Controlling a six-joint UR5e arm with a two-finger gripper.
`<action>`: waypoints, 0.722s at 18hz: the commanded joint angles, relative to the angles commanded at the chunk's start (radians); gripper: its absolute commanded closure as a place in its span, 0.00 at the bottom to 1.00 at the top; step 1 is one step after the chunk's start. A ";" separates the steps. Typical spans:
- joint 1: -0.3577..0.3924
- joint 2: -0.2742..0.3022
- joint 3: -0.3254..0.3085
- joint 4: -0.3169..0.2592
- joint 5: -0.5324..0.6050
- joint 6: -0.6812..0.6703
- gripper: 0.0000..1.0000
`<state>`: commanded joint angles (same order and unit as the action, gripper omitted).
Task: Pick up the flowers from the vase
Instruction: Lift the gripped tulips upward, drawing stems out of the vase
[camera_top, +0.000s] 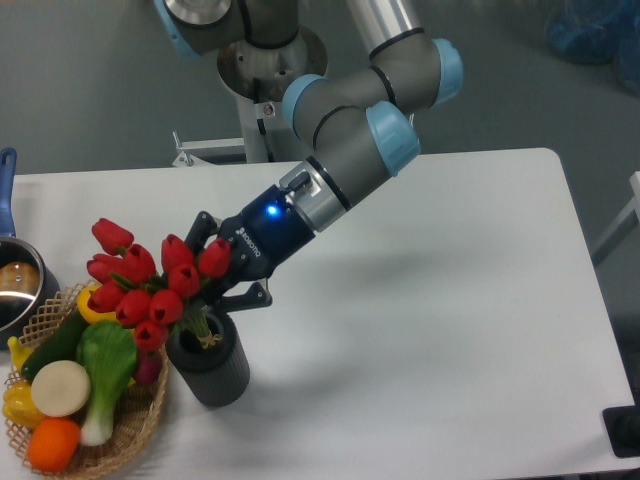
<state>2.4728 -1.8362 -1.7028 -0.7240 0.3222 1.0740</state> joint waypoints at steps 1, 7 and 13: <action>0.000 0.005 0.006 0.000 -0.009 -0.014 0.71; 0.000 0.048 0.015 0.000 -0.018 -0.089 0.71; 0.009 0.074 0.029 0.000 -0.018 -0.152 0.71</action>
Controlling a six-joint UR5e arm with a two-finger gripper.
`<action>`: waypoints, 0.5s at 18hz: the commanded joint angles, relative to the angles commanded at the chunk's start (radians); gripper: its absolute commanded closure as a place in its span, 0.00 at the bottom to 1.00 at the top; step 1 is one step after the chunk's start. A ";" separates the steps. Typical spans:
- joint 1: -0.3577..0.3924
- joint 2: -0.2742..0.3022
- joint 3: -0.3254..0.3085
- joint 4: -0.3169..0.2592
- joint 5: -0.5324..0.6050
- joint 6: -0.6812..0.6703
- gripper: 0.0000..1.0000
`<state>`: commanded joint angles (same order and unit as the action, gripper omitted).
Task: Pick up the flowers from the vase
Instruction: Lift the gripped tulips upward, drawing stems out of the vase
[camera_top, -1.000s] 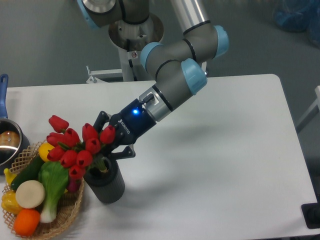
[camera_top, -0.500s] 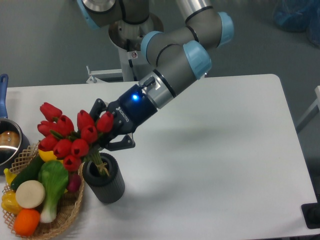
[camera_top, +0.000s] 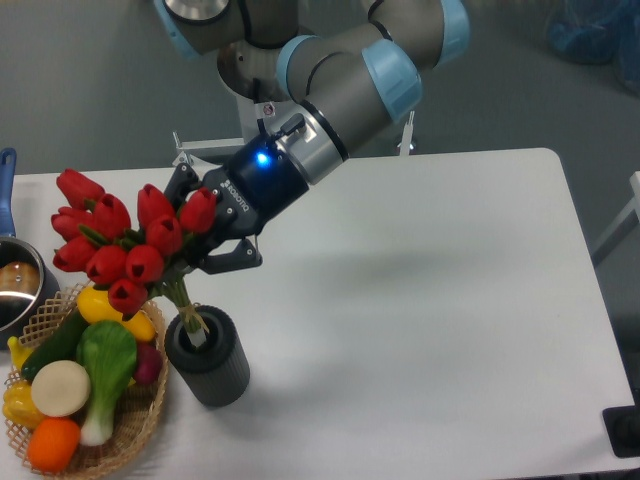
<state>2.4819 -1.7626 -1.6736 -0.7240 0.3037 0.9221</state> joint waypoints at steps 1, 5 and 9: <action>0.009 0.005 0.008 -0.002 0.003 -0.020 0.71; 0.035 0.031 0.008 -0.002 0.003 -0.074 0.71; 0.057 0.049 0.008 -0.002 0.003 -0.107 0.71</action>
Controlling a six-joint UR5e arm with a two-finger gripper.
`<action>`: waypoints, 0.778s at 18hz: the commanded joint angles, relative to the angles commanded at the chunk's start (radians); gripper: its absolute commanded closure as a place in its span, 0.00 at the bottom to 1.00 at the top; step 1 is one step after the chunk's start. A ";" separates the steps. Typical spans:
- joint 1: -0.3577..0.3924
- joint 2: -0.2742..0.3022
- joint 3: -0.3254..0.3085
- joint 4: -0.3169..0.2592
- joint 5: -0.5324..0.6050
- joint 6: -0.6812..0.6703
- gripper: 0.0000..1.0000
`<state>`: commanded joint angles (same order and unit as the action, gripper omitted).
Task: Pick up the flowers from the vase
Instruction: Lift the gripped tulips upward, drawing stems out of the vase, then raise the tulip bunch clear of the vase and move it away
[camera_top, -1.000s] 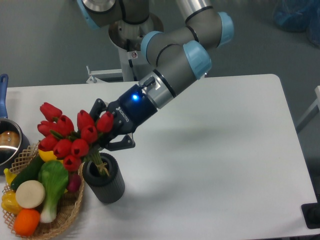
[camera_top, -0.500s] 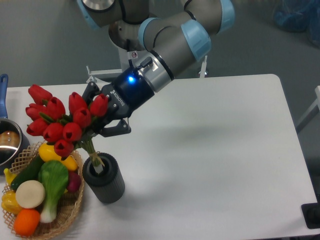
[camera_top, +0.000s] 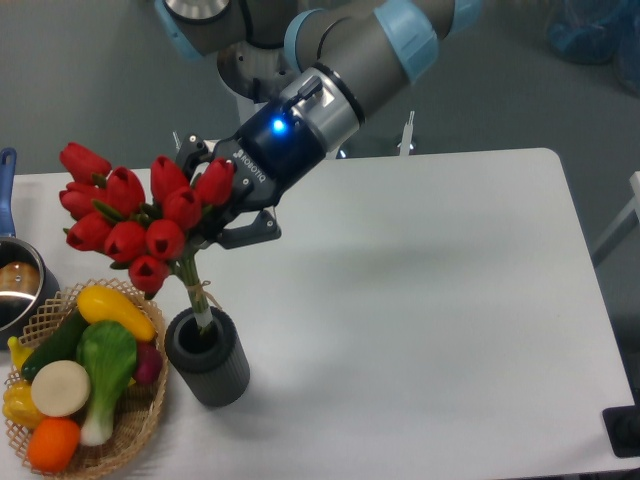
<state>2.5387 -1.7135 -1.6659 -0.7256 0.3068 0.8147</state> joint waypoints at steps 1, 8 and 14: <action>0.002 0.005 0.002 0.000 0.000 -0.008 0.71; 0.112 0.018 -0.008 -0.003 0.080 0.046 0.71; 0.211 0.028 -0.005 -0.003 0.188 0.049 0.72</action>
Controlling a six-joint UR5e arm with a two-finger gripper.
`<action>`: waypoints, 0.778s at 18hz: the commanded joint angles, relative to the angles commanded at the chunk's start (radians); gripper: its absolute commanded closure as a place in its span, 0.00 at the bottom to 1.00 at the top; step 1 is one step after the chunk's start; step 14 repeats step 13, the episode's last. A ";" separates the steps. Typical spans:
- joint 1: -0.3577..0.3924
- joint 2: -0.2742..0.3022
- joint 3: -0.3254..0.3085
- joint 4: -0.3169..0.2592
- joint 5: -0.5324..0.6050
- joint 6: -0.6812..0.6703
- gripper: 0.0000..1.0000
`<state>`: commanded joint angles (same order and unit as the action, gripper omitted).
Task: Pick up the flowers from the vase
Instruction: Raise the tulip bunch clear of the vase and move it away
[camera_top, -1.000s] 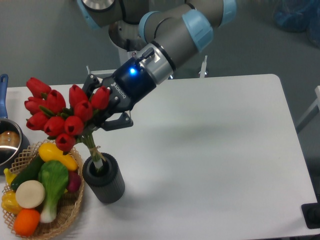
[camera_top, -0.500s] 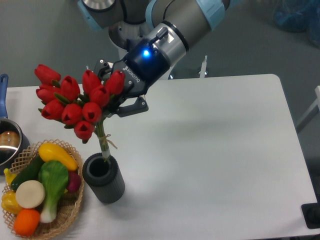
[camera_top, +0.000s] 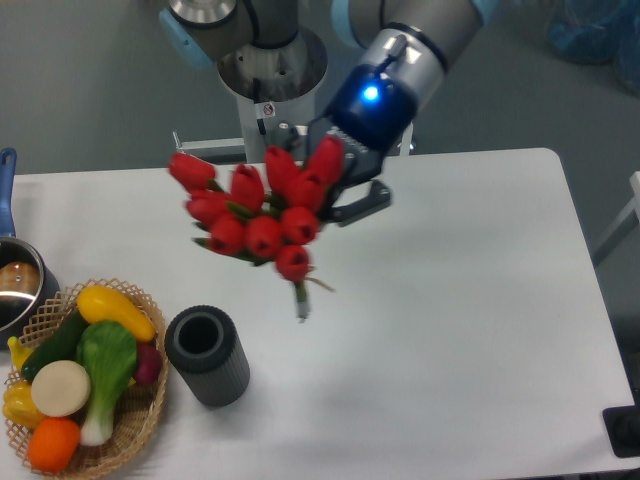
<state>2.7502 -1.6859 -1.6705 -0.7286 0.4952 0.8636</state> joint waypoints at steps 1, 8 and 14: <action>0.017 0.000 0.000 -0.002 0.026 0.003 0.71; 0.100 0.003 -0.008 -0.008 0.062 0.069 0.72; 0.121 0.018 -0.029 -0.008 0.065 0.075 0.72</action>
